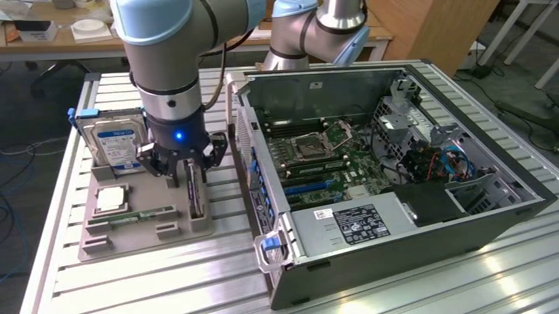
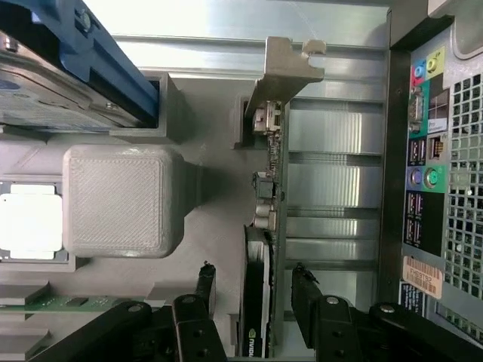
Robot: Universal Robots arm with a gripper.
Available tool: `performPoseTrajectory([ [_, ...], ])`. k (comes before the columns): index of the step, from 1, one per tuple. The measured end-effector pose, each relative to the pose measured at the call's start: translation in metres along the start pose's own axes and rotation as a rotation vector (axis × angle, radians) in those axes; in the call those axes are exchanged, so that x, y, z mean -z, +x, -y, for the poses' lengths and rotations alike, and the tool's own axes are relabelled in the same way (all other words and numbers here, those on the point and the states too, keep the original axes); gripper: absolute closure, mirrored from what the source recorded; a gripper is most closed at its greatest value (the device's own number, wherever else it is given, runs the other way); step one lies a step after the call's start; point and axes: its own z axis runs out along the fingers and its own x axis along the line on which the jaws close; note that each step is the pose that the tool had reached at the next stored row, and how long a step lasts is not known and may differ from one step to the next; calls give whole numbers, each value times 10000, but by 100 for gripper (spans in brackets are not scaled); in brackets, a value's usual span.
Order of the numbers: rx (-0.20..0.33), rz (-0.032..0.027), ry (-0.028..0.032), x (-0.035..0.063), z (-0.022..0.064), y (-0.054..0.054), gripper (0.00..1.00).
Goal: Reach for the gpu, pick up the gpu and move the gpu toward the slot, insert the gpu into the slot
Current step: 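Pick up the gpu and move the gpu toward the slot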
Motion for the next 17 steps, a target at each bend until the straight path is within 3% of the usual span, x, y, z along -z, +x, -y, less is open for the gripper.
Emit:
performPoseTrajectory([
  [5,0,0,0,-83,4,2,47],
  [13,-1,4,1,-90,4,2,47],
  [16,0,4,-1,-91,4,-11,55],
  [17,-1,4,0,-91,4,-16,61],
])
